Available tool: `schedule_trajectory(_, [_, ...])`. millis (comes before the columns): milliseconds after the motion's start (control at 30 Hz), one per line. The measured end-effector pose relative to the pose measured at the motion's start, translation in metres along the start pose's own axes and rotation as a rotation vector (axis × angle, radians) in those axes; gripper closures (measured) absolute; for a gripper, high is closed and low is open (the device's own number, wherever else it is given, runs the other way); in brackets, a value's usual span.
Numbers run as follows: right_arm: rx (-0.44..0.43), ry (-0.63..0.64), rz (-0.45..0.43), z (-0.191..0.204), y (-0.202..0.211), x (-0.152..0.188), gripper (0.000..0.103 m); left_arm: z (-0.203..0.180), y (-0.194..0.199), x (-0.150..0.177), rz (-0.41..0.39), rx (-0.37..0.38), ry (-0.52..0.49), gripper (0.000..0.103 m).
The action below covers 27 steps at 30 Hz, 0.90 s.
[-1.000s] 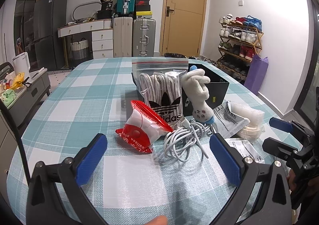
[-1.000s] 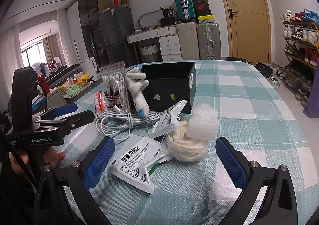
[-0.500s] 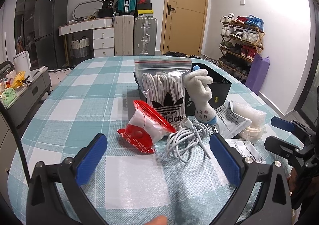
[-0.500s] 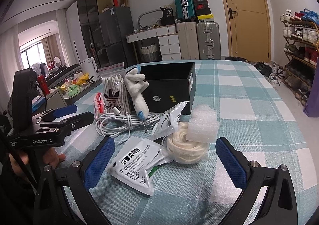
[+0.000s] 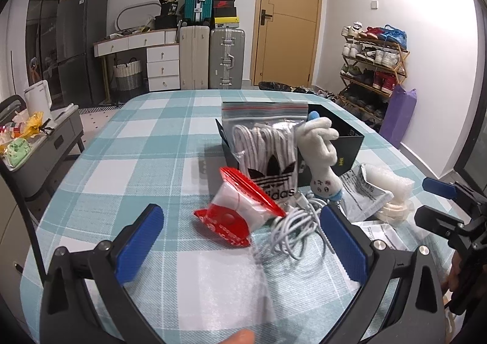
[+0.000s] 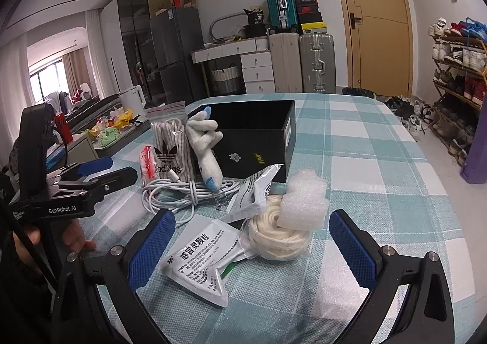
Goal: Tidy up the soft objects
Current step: 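Grasp the white bubble wrap with the right tool while the left tool grasps the red packet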
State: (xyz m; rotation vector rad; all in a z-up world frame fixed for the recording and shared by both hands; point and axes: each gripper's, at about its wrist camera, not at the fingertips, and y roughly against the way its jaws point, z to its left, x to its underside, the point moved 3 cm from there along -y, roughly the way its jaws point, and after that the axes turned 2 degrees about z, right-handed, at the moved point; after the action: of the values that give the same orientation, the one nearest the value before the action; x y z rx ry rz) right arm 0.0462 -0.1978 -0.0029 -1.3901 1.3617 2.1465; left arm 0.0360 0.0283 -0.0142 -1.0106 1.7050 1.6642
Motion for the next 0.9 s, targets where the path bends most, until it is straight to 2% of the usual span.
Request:
schedule_trajectory(333, [0.011, -0.013, -0.001, -0.009, -0.002, -0.012, 0.0, 0.012, -0.005, -0.012, -0.001, -0.009, 0.009, 0.0])
schedule_trajectory(567, [0.081, -0.032, 0.054, -0.021, -0.017, -0.019, 0.0, 0.02, -0.021, -0.014, 0.056, -0.021, 0.022, 0.0])
schedule_trajectory(900, [0.114, -0.066, 0.101, -0.041, -0.029, -0.023, 0.002, 0.024, -0.034, -0.011, 0.118, -0.026, 0.011, 0.0])
